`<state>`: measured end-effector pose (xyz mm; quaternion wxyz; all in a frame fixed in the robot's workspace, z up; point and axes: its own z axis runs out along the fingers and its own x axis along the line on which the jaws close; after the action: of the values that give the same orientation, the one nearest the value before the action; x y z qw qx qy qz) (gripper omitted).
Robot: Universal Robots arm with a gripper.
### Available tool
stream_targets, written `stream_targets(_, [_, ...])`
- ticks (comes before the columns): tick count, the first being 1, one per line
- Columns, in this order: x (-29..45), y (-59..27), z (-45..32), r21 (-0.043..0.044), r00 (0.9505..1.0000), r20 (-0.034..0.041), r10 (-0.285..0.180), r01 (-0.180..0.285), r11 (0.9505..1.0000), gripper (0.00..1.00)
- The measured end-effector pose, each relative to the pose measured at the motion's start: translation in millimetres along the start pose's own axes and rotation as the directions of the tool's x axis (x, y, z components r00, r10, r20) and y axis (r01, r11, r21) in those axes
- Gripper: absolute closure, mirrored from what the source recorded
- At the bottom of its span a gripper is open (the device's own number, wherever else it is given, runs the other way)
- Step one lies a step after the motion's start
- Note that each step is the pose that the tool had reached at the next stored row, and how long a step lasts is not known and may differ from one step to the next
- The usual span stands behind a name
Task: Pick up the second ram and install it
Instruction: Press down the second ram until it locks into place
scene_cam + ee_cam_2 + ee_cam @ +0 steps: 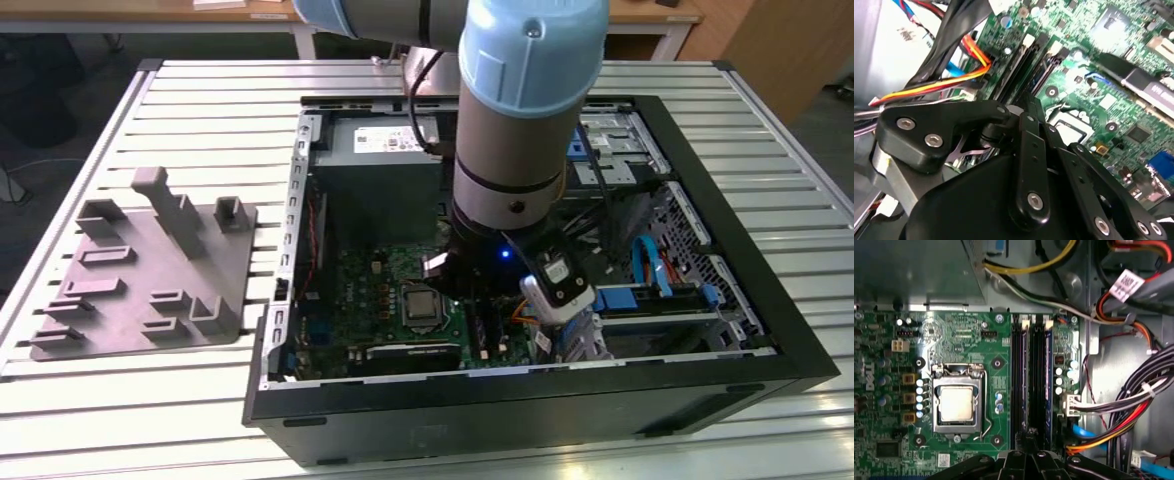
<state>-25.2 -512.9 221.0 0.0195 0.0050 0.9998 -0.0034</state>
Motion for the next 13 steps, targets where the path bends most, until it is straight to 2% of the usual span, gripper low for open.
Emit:
stream_targets(6, [0.1, -1.7, 4.6, 0.0136, 1.0, -0.0022, -0.002, 0.002, 0.9999, 0.9])
stream_targets(9, [0.1, -1.7, 4.3, 0.0145, 1.0, -0.0019, -0.002, 0.002, 0.9999, 0.9])
stream_targets(11, [-0.1, -1.4, 1.7, 0.0118, 1.0, -0.001, -0.002, 0.002, 0.9999, 0.9])
stream_targets(13, [-0.1, -1.0, -1.3, 0.0146, 1.0, -0.0018, -0.002, 0.002, 0.9999, 0.9])
